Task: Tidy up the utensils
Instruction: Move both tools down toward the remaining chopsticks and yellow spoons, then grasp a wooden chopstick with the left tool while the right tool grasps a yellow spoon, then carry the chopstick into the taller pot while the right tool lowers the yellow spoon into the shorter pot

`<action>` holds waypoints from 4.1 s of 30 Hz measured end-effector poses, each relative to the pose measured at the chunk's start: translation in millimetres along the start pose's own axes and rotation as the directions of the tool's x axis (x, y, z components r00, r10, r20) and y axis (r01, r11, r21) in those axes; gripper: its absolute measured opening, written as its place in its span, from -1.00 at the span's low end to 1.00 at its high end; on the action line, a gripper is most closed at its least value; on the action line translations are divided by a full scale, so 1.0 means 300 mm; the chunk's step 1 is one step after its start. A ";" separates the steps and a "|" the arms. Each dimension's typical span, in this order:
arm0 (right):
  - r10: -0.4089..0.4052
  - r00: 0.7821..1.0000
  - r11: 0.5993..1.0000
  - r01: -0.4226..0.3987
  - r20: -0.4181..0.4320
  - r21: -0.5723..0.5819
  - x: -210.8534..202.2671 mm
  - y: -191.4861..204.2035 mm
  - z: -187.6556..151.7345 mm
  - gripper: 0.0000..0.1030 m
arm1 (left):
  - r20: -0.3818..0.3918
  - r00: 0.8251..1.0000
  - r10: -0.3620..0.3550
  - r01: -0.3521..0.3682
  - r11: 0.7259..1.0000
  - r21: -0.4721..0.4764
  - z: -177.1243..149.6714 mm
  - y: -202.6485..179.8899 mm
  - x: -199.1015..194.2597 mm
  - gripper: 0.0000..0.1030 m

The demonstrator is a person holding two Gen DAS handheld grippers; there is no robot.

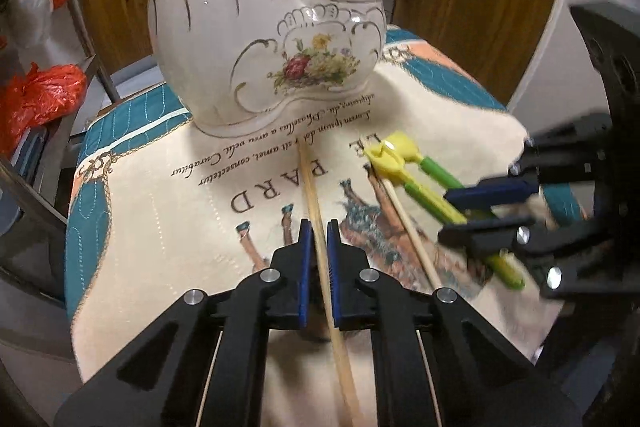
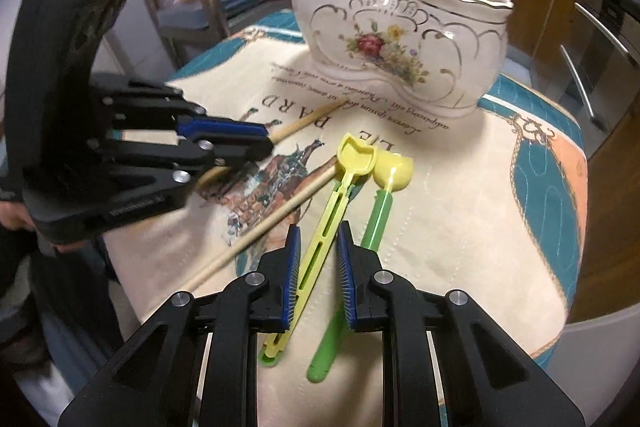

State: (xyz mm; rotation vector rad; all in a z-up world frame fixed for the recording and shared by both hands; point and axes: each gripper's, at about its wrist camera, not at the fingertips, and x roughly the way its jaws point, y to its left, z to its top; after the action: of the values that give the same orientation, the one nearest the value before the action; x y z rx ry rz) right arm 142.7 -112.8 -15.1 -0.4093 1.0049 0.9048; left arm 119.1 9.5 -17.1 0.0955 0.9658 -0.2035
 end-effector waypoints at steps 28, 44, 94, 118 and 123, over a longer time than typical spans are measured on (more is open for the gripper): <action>0.048 0.975 0.997 -0.033 -0.219 0.072 0.051 -0.057 0.129 -0.79 | -0.402 0.916 -0.012 0.108 0.970 0.216 0.143 -0.003 0.076 -0.85; 0.110 0.994 0.986 -0.111 0.015 0.126 -0.142 -0.122 0.102 -0.79 | -0.292 0.956 -0.027 0.087 0.977 0.195 0.082 0.032 -0.006 -0.89; 0.057 0.703 0.940 -0.277 0.709 0.200 -0.252 -0.369 0.249 -0.79 | 0.733 0.679 -0.042 0.188 0.975 -0.119 0.325 0.274 -0.379 -0.89; -0.085 0.731 0.964 -0.111 0.678 0.240 -0.136 -0.363 0.297 -0.79 | 0.724 0.686 0.071 0.115 0.972 -0.205 0.398 0.287 -0.237 -0.89; -0.091 0.760 0.969 -0.081 0.644 0.232 -0.123 -0.347 0.267 -0.79 | 0.684 0.728 0.058 0.094 0.979 -0.183 0.368 0.264 -0.230 -0.89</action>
State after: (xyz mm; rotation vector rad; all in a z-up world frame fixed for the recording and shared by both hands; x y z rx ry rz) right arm 262.0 -136.8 46.7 0.1292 0.4495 0.8145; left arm 187.0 76.9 101.4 -0.1782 0.2288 -0.1369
